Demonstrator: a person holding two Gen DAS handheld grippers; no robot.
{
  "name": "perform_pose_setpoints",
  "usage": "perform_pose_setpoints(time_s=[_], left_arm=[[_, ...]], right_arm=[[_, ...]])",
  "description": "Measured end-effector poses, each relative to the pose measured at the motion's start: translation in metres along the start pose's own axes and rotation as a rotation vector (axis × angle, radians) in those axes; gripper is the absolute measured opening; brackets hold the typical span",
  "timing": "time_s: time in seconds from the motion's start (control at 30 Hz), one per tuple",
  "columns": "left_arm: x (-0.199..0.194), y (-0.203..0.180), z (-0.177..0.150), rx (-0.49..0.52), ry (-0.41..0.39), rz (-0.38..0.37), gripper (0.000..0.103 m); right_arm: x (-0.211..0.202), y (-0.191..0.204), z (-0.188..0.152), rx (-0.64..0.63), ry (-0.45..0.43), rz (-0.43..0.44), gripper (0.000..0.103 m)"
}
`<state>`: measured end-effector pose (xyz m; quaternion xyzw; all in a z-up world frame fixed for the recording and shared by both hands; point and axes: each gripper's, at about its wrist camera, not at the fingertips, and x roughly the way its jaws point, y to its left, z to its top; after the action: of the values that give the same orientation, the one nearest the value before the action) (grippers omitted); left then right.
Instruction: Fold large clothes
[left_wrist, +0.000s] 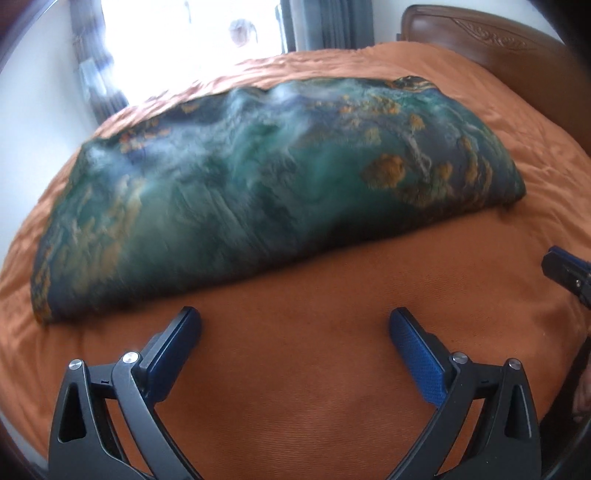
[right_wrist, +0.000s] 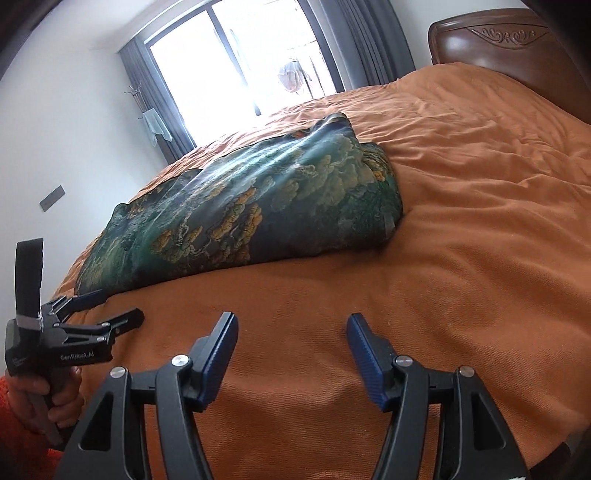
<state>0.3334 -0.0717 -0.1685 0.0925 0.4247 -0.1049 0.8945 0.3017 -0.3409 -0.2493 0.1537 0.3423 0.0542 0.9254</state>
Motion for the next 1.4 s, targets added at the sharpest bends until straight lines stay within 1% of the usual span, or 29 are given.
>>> perform_pose_setpoints(time_s=[0.03,0.17,0.3,0.4,0.47,0.53,0.6,0.67,0.83,1.0,1.23,1.4], left_arm=[[-0.001,0.001,-0.005,-0.016,0.006,-0.004,0.102],[0.003,-0.004,-0.009,-0.018,0.028,0.006,0.102],[0.006,-0.004,-0.011,-0.017,0.047,0.008,0.102],[0.012,-0.004,-0.013,-0.034,0.068,0.004,0.103],[0.014,-0.003,-0.015,-0.051,0.068,-0.002,0.103],[0.015,-0.004,-0.016,-0.042,0.066,-0.003,0.102],[0.015,-0.005,-0.017,-0.034,0.081,0.0,0.103],[0.016,-0.005,-0.016,-0.022,0.088,0.005,0.102],[0.02,-0.017,-0.015,0.025,0.085,0.04,0.103],[0.024,-0.028,-0.013,0.008,0.098,0.031,0.103],[0.028,-0.017,-0.017,0.007,0.098,0.021,0.103],[0.03,-0.016,-0.017,0.01,0.099,0.023,0.103]], right_arm=[[-0.001,-0.002,-0.001,0.005,0.0,-0.01,0.07],[-0.002,-0.004,-0.005,0.01,-0.004,-0.034,0.07],[0.003,-0.005,-0.005,0.014,0.011,-0.039,0.07],[0.004,-0.005,-0.007,0.006,0.02,-0.047,0.071],[0.004,-0.005,-0.008,0.002,0.025,-0.052,0.071],[0.004,-0.006,-0.008,0.003,0.026,-0.055,0.072],[0.004,-0.007,-0.008,0.008,0.027,-0.062,0.075],[0.006,-0.007,-0.007,0.011,0.033,-0.075,0.075],[0.01,-0.001,-0.008,-0.022,0.051,-0.112,0.076],[0.012,0.003,-0.009,-0.056,0.062,-0.134,0.077],[0.015,0.005,-0.01,-0.068,0.071,-0.147,0.077],[0.016,0.006,-0.012,-0.074,0.077,-0.154,0.078]])
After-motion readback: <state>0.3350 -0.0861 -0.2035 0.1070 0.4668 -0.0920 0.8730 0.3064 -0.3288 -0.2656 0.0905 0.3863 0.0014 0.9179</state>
